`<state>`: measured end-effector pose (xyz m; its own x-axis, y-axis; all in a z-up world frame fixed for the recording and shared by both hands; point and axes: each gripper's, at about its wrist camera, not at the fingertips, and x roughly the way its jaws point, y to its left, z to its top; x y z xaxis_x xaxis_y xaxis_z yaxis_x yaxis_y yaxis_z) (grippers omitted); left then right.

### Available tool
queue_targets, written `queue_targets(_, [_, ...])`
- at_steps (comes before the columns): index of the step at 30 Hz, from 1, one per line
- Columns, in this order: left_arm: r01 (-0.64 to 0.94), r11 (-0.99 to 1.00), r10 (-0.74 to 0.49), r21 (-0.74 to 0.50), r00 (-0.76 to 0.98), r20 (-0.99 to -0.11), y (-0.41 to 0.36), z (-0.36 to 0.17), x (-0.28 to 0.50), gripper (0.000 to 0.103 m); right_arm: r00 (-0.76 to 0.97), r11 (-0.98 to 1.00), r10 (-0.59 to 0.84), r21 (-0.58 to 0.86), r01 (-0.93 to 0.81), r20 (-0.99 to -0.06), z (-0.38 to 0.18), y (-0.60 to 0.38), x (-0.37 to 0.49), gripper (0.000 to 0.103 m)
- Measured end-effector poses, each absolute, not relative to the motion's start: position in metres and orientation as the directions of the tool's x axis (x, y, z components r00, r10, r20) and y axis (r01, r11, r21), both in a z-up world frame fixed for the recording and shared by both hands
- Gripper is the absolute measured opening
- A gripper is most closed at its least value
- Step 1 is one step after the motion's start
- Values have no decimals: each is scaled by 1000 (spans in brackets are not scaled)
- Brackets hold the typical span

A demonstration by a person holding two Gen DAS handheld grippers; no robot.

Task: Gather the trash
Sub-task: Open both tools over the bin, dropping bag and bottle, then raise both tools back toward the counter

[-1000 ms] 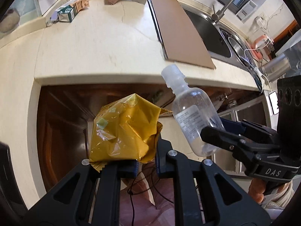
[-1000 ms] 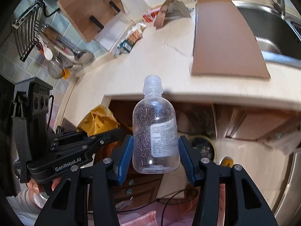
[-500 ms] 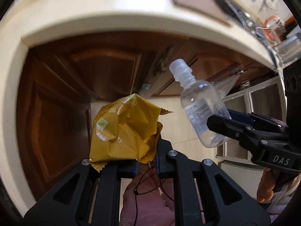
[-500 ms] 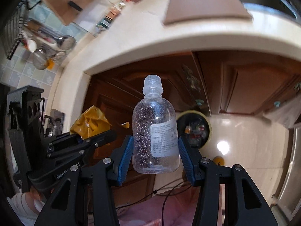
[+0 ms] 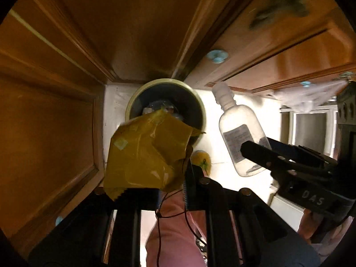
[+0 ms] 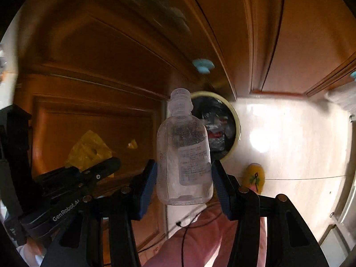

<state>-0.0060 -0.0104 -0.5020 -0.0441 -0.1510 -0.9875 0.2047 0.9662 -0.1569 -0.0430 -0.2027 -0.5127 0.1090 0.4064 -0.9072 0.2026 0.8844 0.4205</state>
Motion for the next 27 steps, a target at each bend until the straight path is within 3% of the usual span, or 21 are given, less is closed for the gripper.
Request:
queue_targets(3, [202,970,-126,-134,-51,-991,-12,-535,5,17,79,885,403,411,218,-912,-563,-199,-28,52])
queue_targets(7, [157,976,-138,-150,-86,-987,-6,-566,17,46,61,893,394,397,212,-917,-604,-191,-9,55])
queue_targets(10, [157,978,-125,-138,-90,-988,-6,-578,23,48,56,892,387,389,230,-920,-625,-190,2,62])
queue_targets(18, [125,985,-110,-123,-107,-988,5,-582,22,48,41,896,388,387,219,-921,-626,-186,4,62])
queue_targets(27, [133,985,-103,-112,-77,-992,10,-502,5,48,72,893,377,383,237,-923,-575,-198,-13,62])
